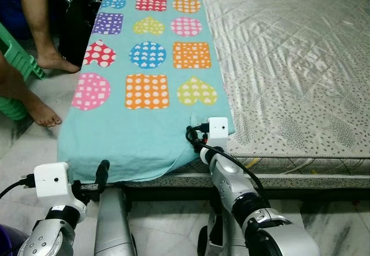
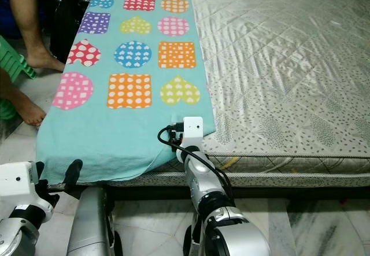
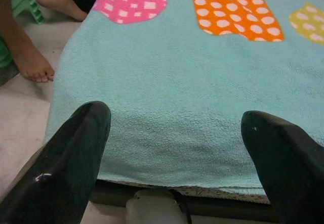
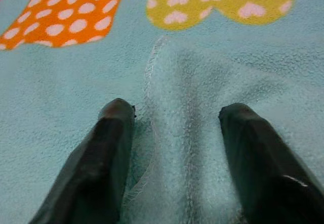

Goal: Clean up the room

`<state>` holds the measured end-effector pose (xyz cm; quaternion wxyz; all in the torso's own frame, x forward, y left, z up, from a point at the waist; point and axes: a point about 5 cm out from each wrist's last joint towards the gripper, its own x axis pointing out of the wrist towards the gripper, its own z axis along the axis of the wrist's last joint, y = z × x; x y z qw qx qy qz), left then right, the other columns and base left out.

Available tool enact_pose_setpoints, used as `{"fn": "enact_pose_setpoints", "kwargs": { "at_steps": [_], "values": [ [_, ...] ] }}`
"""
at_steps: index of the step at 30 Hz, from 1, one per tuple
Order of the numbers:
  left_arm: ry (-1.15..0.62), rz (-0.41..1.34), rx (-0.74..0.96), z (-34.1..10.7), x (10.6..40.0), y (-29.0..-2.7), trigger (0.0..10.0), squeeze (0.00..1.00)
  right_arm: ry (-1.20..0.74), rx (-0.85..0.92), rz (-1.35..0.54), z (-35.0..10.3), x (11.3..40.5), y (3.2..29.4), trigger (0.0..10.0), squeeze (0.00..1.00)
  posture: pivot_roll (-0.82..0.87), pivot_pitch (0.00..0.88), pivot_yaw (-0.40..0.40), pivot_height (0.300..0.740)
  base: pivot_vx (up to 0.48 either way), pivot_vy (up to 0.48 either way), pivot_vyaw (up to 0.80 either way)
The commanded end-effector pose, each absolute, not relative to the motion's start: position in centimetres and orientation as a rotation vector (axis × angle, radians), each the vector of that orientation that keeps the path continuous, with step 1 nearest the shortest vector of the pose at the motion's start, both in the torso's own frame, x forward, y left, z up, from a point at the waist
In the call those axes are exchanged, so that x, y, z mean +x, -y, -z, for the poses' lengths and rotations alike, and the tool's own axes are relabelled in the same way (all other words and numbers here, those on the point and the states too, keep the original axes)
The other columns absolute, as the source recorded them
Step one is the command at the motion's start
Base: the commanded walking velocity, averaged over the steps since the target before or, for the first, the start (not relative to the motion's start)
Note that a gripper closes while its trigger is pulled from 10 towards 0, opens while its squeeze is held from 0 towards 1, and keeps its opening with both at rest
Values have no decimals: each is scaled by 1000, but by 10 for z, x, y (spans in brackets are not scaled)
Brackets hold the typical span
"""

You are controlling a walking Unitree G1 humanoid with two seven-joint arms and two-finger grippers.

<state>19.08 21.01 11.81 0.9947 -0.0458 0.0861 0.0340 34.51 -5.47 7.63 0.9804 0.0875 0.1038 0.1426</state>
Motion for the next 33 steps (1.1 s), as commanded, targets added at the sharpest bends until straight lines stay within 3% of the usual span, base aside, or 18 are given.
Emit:
{"fn": "enact_pose_setpoints", "kwargs": {
  "at_steps": [1, 9, 10, 11, 12, 13, 33],
  "values": [
    [-185, -76, -89, -115, 189, -212, 10000, 0, -226, 201, -300, -69, 337, 45, 10000, 1000, 226, 188, -59, 520, 0, 0, 0],
    [-185, -76, -89, -115, 189, -212, 10000, 0, -227, 199, -296, -69, 337, 45, 10000, 1000, 227, 187, -60, 520, 0, 0, 0],
    [-178, -79, -90, -116, 190, -213, 10000, 0, -220, 179, -268, -66, 338, 61, 10000, 0, 225, 187, -57, 520, 0, 0, 0],
    [-176, -80, -90, -116, 191, -213, 10000, 0, -216, 173, -263, -66, 338, 64, 7882, 0, 225, 187, -57, 520, 0, 0, 0],
    [-175, -81, -90, -116, 191, -213, 10000, 0, -212, 170, -262, -66, 338, 65, 3294, 0, 227, 187, -57, 520, 0, 0, 0],
    [-175, -81, -89, -117, 191, -213, 10000, 0, -208, 172, -265, -66, 338, 64, 0, 0, 227, 187, -57, 520, 0, 0, 0],
    [-171, -83, -85, -118, 191, -215, 10000, 0, -200, 143, -279, -65, 336, 68, 0, 0, 229, 191, -54, 520, 0, 0, 0]
  ]
}}
